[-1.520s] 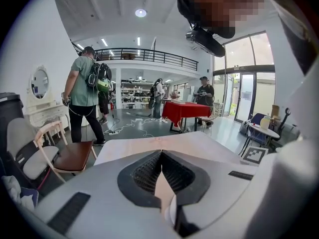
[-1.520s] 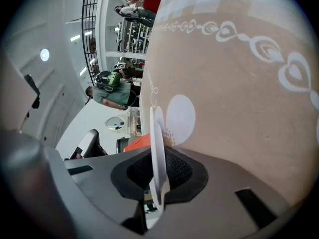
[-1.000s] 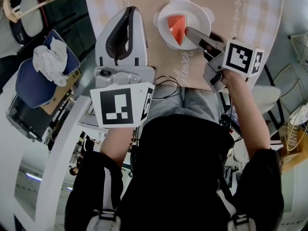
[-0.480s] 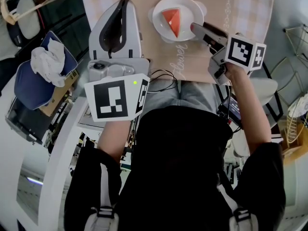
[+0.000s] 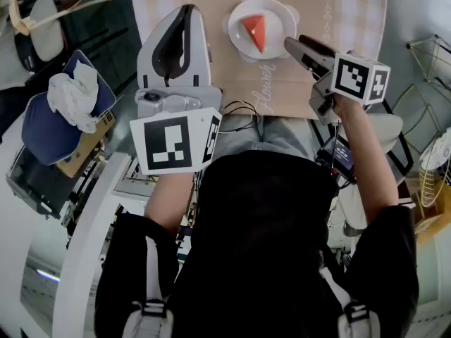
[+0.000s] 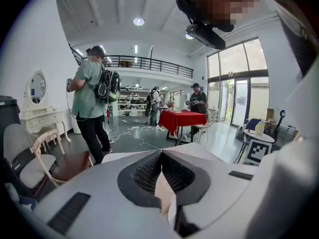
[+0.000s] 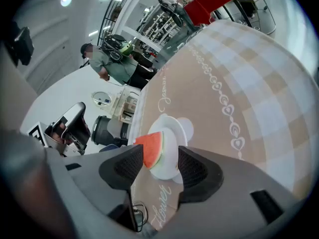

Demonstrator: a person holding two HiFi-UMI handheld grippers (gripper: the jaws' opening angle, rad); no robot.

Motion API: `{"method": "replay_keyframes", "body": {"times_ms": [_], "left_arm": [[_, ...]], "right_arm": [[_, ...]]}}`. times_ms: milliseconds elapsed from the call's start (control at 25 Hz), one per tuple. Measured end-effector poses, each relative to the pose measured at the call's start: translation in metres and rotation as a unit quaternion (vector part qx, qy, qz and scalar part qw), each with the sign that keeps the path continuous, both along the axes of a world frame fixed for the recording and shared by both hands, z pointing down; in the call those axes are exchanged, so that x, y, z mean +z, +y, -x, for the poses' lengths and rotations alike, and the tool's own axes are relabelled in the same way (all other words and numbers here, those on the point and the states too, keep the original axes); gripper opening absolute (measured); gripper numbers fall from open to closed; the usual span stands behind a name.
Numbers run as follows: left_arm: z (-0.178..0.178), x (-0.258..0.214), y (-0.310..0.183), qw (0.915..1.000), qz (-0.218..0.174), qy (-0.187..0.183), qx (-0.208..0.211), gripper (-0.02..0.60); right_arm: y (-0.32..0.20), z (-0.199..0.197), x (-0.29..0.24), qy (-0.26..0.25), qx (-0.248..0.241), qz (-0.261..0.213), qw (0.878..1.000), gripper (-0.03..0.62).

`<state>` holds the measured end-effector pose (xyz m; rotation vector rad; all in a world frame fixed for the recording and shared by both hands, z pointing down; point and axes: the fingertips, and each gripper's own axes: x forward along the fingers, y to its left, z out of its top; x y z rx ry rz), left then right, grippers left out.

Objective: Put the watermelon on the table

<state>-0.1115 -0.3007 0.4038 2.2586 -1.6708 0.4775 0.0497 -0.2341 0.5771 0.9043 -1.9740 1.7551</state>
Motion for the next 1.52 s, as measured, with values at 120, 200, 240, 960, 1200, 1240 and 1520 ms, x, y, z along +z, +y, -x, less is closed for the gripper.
{"method": "replay_keyframes", "body": {"times_ms": [120, 200, 240, 960, 1200, 1240, 1520], "left_arm": [[0.004, -0.017, 0.007, 0.9999, -0.010, 0.005, 0.003, 0.009], [0.006, -0.034, 0.011, 0.9997, -0.022, 0.008, 0.005, 0.009], [0.007, -0.042, 0.013, 0.9995, -0.028, 0.009, 0.007, 0.009], [0.025, -0.161, 0.057, 0.9923, -0.115, 0.042, 0.018, 0.009], [0.031, -0.186, 0.074, 0.9891, -0.134, 0.059, 0.013, 0.009], [0.033, -0.188, 0.077, 0.9887, -0.137, 0.058, 0.012, 0.009], [0.046, -0.193, 0.103, 0.9885, -0.138, 0.061, 0.005, 0.009]], "right_arm": [[-0.003, 0.004, -0.024, 0.017, -0.005, -0.043, 0.999, 0.223], [-0.006, 0.009, -0.045, 0.018, -0.003, -0.068, 0.998, 0.211], [-0.008, 0.012, -0.058, 0.015, 0.000, -0.081, 0.997, 0.205], [-0.009, 0.033, -0.282, -0.026, 0.033, -0.335, 0.941, 0.015], [0.006, 0.047, -0.319, -0.030, 0.013, -0.371, 0.928, 0.014], [0.010, 0.050, -0.323, -0.031, 0.011, -0.374, 0.927, 0.014], [0.039, 0.069, -0.335, -0.044, 0.000, -0.380, 0.924, 0.014]]}}
